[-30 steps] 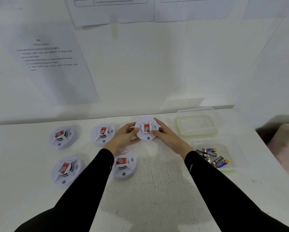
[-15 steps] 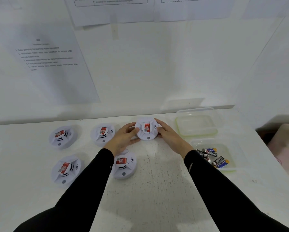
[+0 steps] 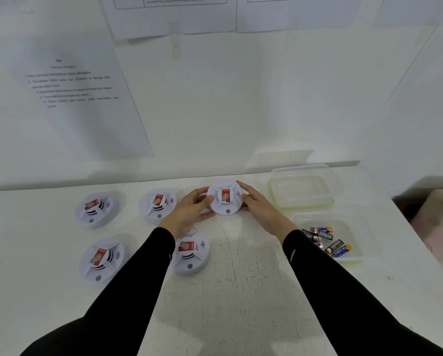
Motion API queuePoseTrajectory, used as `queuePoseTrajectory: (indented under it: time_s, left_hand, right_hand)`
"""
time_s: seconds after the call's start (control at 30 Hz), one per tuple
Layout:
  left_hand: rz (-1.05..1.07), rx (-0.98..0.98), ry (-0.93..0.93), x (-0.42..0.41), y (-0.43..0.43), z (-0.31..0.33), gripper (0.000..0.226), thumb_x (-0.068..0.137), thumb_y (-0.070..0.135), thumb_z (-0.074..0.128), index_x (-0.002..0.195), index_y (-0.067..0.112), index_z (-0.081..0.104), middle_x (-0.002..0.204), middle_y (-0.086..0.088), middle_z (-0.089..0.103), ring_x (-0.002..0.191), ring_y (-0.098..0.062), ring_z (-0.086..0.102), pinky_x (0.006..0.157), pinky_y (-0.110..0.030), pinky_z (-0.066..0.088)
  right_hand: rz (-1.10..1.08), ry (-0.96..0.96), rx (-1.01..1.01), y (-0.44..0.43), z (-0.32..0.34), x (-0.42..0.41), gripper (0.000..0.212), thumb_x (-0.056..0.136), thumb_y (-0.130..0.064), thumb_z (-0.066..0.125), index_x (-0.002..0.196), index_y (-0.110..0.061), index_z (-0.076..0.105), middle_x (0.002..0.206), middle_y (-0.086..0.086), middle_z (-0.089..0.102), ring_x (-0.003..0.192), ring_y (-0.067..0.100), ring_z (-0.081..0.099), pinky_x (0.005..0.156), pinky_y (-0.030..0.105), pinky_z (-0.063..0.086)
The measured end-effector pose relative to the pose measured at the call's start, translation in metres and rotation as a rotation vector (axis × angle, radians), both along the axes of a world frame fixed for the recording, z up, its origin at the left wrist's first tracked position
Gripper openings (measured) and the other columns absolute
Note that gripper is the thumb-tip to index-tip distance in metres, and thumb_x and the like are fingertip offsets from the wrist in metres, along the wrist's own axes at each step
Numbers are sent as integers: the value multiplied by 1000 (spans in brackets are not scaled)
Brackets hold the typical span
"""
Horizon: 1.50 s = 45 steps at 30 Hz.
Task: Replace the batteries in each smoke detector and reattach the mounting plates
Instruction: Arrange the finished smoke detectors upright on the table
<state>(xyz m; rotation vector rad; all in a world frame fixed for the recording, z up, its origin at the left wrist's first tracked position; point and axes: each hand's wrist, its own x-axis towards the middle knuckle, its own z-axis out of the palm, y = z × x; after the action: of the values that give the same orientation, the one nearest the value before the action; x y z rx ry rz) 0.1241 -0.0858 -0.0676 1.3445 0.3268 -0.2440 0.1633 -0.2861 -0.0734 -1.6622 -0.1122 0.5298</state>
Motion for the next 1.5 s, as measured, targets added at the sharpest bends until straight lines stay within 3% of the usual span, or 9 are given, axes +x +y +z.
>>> queuePoseTrajectory:
  time_s: [0.47, 0.67, 0.8, 0.97, 1.17, 1.27, 1.33, 1.4, 1.5]
  left_hand:
    - [3, -5, -3, 0, 0, -1, 28, 99, 11, 57, 127, 13, 56, 125, -12, 62, 101, -16, 67, 79, -28, 61]
    - [3, -6, 2, 1, 0, -1, 26, 98, 12, 58, 124, 15, 57, 125, -12, 62, 102, -17, 67, 79, -28, 61]
    - [8, -12, 0, 1, 1, -1, 29, 98, 11, 59, 126, 14, 56, 127, -14, 62, 103, -18, 67, 78, -28, 61]
    - [11, -6, -1, 1, 0, -2, 28, 99, 11, 58, 127, 13, 56, 129, -15, 60, 102, -17, 67, 77, -27, 61]
    - [1, 20, -1, 1, 0, -3, 34, 99, 13, 57, 134, 9, 55, 129, -14, 62, 105, -18, 66, 79, -27, 61]
    - [3, 34, 18, 2, 0, 0, 36, 99, 15, 58, 134, 7, 57, 129, -13, 63, 107, -19, 66, 79, -27, 61]
    - [3, 58, 46, 2, -1, 4, 35, 100, 16, 58, 133, 4, 57, 126, -12, 65, 108, -20, 66, 76, -26, 61]
    - [-5, 121, 63, 4, -2, 5, 36, 100, 16, 58, 132, 1, 57, 122, -11, 65, 109, -22, 64, 73, -24, 61]
    - [-25, 230, 84, 5, -1, 5, 37, 99, 17, 59, 131, -2, 58, 123, -14, 65, 112, -25, 64, 72, -23, 61]
  right_hand:
    - [-10, 2, -15, 1, -1, 0, 44, 103, -15, 34, 145, -28, 40, 135, -5, 56, 120, 13, 57, 109, 35, 41]
    - [-11, 16, -9, 0, 4, -3, 44, 103, -13, 34, 145, -26, 39, 134, -4, 57, 117, 12, 58, 95, 21, 45]
    - [-11, 10, -21, 0, 0, 0, 44, 103, -15, 34, 145, -27, 40, 136, -4, 57, 118, 12, 58, 100, 25, 44]
    - [-9, 18, -30, 0, -1, 0, 43, 104, -14, 34, 144, -27, 41, 135, -4, 57, 115, 9, 59, 86, 17, 48]
    - [-28, -10, -62, 2, 0, -3, 40, 103, -16, 33, 138, -30, 47, 127, -11, 57, 116, 5, 55, 96, 19, 43]
    - [-49, -8, -91, 2, -11, 0, 42, 94, -33, 40, 133, -42, 53, 140, -3, 45, 125, 10, 49, 109, 33, 39]
    - [-22, -31, -93, 1, -11, -2, 41, 96, -25, 38, 130, -38, 58, 138, 0, 51, 122, 11, 53, 107, 31, 42]
    - [-24, -48, -80, 3, 4, -10, 44, 98, -7, 33, 121, -26, 65, 122, -3, 66, 113, 11, 61, 99, 25, 47]
    - [17, -68, -76, 3, 5, -11, 45, 95, 1, 32, 113, -17, 69, 115, 2, 70, 106, 17, 63, 95, 24, 44]
